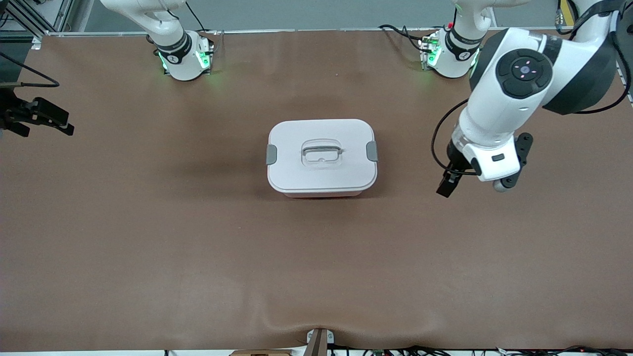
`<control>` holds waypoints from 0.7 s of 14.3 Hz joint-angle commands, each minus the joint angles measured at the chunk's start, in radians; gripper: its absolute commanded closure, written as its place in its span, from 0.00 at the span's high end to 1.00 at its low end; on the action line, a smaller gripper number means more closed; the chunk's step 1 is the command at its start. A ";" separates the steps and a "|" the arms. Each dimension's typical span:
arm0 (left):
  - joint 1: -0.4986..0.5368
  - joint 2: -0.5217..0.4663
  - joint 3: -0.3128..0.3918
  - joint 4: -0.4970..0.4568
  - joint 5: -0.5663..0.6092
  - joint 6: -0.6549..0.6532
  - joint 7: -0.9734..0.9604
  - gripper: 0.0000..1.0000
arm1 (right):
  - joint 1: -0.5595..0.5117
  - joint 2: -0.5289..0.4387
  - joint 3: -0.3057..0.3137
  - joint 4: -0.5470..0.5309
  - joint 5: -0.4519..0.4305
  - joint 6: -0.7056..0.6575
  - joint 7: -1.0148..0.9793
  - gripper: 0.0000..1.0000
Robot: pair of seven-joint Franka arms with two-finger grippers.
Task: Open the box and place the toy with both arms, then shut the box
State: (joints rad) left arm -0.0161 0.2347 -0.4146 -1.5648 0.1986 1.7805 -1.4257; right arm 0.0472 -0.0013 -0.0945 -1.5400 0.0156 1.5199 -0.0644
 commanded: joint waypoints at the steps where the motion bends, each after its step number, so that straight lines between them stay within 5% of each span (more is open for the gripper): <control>1: 0.002 -0.043 0.057 -0.003 -0.025 -0.061 0.214 1.00 | -0.012 -0.002 0.007 0.009 0.007 -0.009 0.014 1.00; 6: 0.001 -0.124 0.276 -0.004 -0.168 -0.073 0.731 1.00 | -0.012 0.000 0.007 0.008 0.009 -0.009 0.014 1.00; 10: 0.001 -0.155 0.358 -0.004 -0.185 -0.095 0.850 1.00 | -0.012 0.000 0.007 0.008 0.009 -0.010 0.014 1.00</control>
State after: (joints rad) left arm -0.0081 0.1072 -0.0677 -1.5598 0.0298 1.7038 -0.6089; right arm 0.0471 -0.0013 -0.0952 -1.5400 0.0156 1.5187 -0.0644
